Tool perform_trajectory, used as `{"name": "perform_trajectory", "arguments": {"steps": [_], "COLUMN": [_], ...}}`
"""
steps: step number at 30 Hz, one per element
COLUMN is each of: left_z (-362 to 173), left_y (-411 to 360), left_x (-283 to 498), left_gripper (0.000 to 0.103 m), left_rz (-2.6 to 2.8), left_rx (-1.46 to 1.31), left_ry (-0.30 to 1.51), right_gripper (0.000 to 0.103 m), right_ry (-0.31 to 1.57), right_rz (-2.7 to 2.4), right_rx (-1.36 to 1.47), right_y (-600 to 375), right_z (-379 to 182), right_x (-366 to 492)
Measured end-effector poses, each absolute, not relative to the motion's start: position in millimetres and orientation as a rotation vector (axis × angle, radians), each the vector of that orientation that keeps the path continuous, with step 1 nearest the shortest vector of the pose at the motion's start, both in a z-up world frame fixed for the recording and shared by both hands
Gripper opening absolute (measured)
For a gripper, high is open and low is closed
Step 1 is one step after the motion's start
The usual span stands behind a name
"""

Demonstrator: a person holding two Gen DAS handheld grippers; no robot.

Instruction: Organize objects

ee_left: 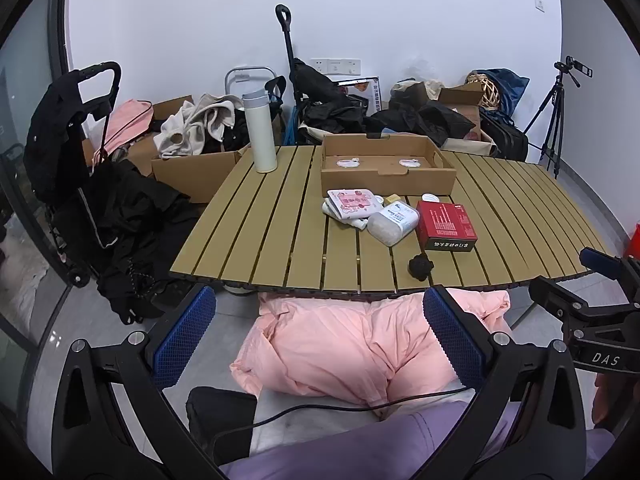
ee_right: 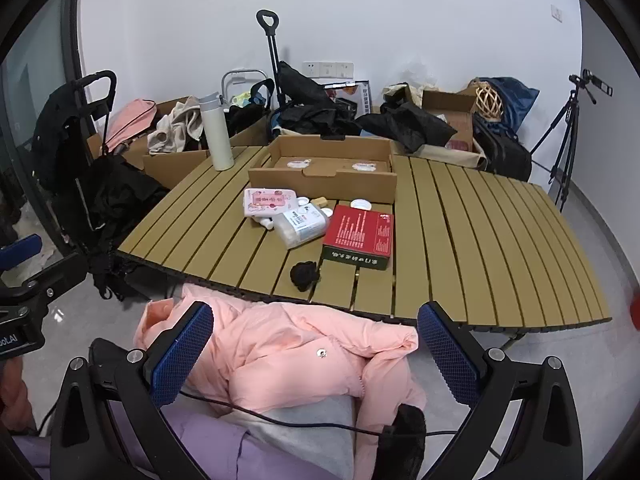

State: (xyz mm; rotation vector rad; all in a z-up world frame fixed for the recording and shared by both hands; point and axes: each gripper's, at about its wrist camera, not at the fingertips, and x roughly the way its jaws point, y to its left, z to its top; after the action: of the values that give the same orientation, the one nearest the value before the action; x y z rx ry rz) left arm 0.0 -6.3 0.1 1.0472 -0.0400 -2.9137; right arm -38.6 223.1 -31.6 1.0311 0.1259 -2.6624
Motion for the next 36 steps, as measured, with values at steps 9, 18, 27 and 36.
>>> {"name": "perform_trajectory", "arguments": {"steps": [9,18,27,36], "left_z": [-2.3,-1.2,-1.6,-3.7], "left_y": [-4.5,-4.7,-4.2,-5.9], "left_x": [-0.1,0.0,-2.3,-2.7], "left_gripper": [0.103,0.103,0.103,0.103], "left_rz": [-2.877,-2.863,-2.837,-2.824], "left_rx": [1.052,1.051,1.057,1.07], "left_ry": [-0.033,-0.033,-0.028,-0.016], "right_gripper": [0.103,0.103,0.103,0.103], "right_ry": [0.122,0.1,0.098,0.099], "right_rz": [-2.662,-2.664,-2.672,-2.673], "right_rx": [1.041,1.047,1.035,1.037], "right_y": [223.8,226.5,228.1,227.6], "right_z": [-32.3,-31.4,-32.1,-32.8], "right_x": [-40.3,-41.1,-39.3,-40.1]}}
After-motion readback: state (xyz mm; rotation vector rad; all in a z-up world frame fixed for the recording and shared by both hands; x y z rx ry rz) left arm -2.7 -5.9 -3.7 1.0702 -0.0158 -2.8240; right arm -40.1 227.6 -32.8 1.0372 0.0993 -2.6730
